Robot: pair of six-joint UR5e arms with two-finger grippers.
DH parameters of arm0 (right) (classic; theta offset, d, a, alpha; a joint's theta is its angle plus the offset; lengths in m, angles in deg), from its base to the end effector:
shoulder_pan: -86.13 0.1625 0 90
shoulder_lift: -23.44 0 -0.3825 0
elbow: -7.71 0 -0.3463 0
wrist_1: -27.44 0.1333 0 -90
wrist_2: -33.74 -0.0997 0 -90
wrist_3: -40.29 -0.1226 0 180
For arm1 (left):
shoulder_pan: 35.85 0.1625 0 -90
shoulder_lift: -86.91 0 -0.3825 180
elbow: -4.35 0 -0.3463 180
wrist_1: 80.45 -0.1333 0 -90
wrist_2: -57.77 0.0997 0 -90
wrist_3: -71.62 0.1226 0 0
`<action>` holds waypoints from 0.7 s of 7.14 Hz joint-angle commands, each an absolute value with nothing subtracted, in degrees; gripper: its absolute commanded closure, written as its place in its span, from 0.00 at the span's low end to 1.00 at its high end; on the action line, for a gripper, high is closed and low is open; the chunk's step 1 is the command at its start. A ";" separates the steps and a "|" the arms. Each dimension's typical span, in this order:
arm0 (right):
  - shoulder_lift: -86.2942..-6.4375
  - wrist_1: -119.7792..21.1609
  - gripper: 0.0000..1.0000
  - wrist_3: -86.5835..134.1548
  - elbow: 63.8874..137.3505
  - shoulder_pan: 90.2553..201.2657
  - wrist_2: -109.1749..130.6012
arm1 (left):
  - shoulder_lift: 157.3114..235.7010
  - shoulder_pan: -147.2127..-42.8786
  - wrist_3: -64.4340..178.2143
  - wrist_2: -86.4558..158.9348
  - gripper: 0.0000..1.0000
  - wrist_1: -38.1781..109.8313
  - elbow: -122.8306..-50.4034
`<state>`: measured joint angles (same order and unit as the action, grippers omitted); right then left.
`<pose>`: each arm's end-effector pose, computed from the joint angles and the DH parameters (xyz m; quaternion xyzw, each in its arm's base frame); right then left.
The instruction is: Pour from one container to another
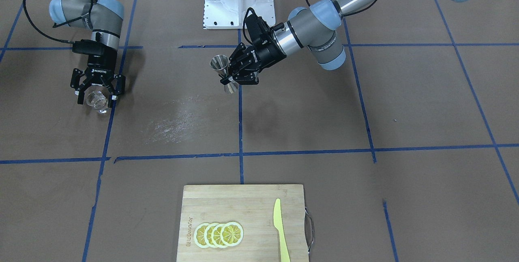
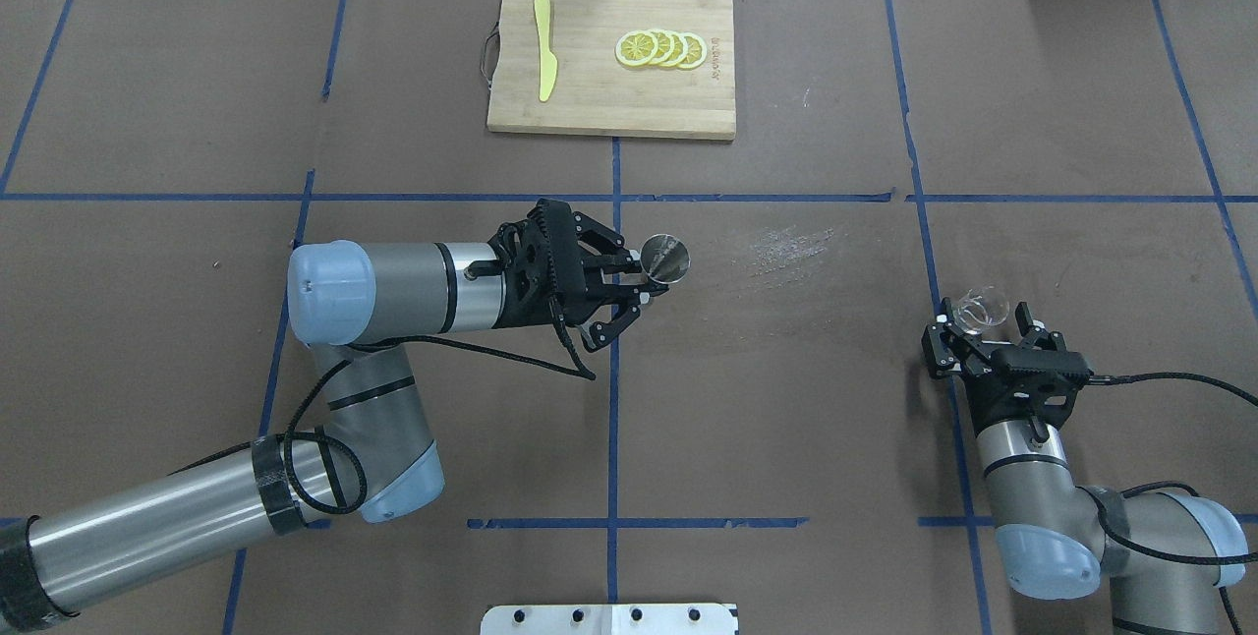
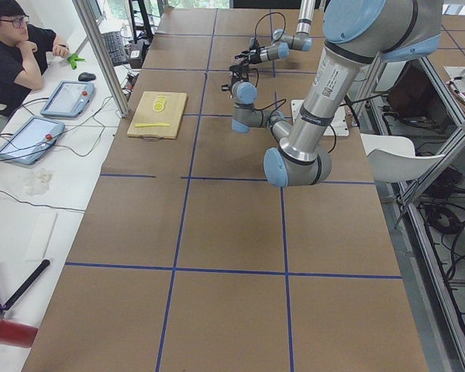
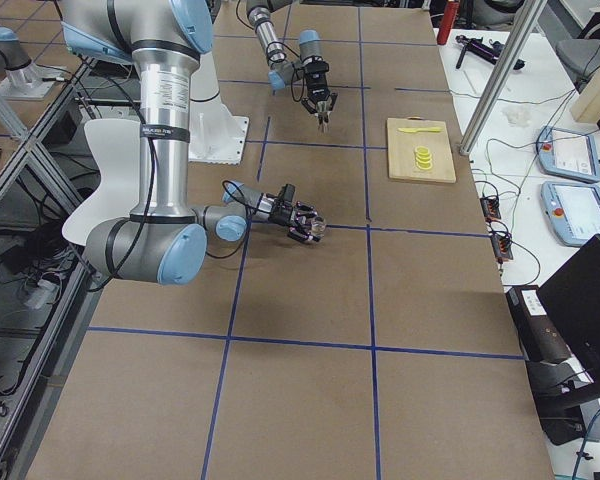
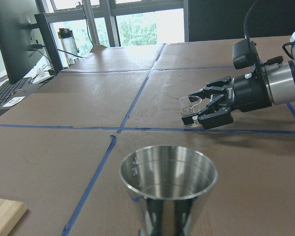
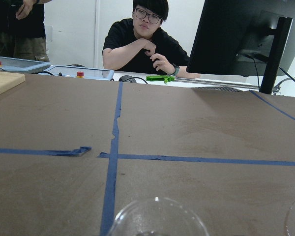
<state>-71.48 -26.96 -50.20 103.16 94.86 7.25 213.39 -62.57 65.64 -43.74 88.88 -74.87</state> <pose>-0.3844 -0.3049 0.5258 0.5180 -0.2270 0.2276 0.7927 0.5135 -0.3803 0.1924 0.6150 0.4989 0.3601 0.4932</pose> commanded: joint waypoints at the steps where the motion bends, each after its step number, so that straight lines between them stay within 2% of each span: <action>1: -71.39 -26.97 0.23 -50.24 102.46 94.57 7.28 | 213.39 -62.57 65.64 -43.74 1.00 89.52 -74.84; 2: -71.39 -26.97 0.32 -50.24 102.37 94.57 7.28 | 213.39 -62.57 65.64 -43.74 1.00 89.53 -74.84; 5: -71.48 -26.97 0.34 -50.24 102.11 94.30 7.45 | 213.30 -62.57 65.64 -43.74 1.00 89.62 -74.84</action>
